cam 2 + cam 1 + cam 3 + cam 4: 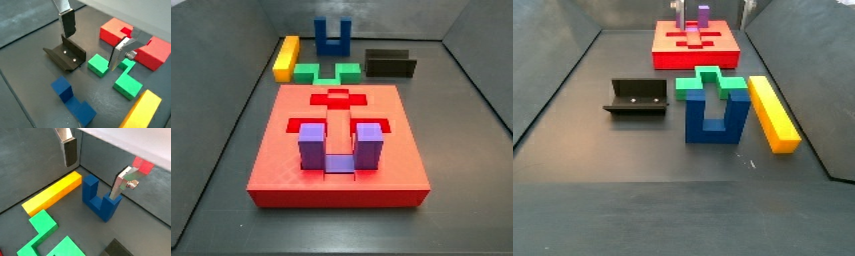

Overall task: Pick up the blue object. Move up. Move to above the board. Insert the blue object.
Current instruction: Pick up the blue object.

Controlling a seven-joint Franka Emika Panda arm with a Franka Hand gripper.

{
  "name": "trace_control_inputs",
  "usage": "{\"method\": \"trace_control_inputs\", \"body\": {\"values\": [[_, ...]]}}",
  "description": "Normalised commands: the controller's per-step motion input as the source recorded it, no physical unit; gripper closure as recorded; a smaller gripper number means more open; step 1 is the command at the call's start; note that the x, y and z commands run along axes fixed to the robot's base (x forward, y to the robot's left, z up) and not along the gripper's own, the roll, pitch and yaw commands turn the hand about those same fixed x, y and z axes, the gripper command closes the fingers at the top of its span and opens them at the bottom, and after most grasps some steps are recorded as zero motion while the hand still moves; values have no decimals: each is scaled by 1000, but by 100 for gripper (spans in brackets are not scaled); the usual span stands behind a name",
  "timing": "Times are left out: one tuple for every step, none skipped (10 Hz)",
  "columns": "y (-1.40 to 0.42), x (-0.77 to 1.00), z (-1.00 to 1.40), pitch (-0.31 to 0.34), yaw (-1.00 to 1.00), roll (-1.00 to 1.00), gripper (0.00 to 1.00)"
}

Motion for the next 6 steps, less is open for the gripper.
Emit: {"method": "trace_control_inputs", "body": {"values": [[469, 549, -606, 0, -40, 11, 0], [554, 523, -714, 0, -17, 26, 0], [543, 480, -777, 0, 0, 31, 0], [423, 537, -697, 0, 0, 13, 0], [300, 591, -551, 0, 0, 0, 0], [206, 509, -449, 0, -9, -9, 0]]}}
